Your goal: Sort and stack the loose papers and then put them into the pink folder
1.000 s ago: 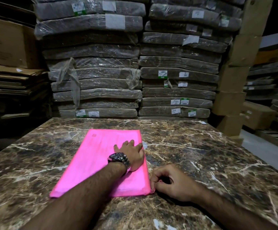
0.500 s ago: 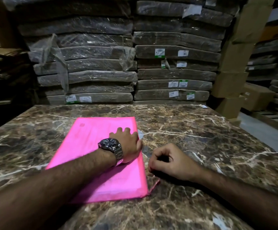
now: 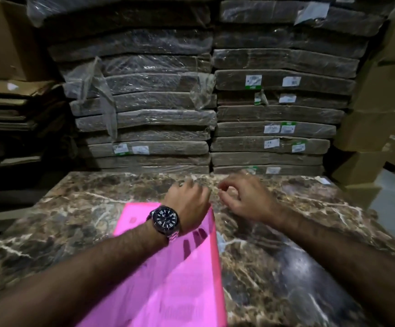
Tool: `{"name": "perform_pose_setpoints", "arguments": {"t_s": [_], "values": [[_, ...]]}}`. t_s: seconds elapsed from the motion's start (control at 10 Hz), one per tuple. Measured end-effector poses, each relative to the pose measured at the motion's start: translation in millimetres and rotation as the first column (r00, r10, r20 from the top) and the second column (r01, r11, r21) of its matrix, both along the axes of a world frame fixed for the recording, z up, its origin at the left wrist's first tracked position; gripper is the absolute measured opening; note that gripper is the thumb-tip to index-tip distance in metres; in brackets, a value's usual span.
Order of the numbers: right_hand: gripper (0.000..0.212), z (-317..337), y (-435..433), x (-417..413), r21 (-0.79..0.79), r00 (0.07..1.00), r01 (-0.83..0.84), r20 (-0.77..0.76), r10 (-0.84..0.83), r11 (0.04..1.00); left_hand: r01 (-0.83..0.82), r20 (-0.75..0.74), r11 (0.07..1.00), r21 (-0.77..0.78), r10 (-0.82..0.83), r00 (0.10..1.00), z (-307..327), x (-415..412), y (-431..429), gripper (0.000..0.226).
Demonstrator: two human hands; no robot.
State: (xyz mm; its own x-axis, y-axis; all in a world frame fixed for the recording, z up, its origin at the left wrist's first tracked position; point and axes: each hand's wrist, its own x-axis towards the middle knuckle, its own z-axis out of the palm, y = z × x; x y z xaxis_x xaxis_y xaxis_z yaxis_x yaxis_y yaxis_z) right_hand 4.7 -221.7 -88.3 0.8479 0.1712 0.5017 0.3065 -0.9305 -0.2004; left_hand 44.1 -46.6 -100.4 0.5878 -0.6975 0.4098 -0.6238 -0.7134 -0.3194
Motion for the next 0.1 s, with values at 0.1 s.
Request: {"name": "perform_pose_setpoints", "arguments": {"t_s": [0.1], "values": [[0.035,46.3,2.5,12.5,-0.052,0.996,0.070,0.061,-0.067,0.996,-0.041,0.015,0.998,-0.052,0.041,0.999,42.5,9.8,8.6,0.035]]}}
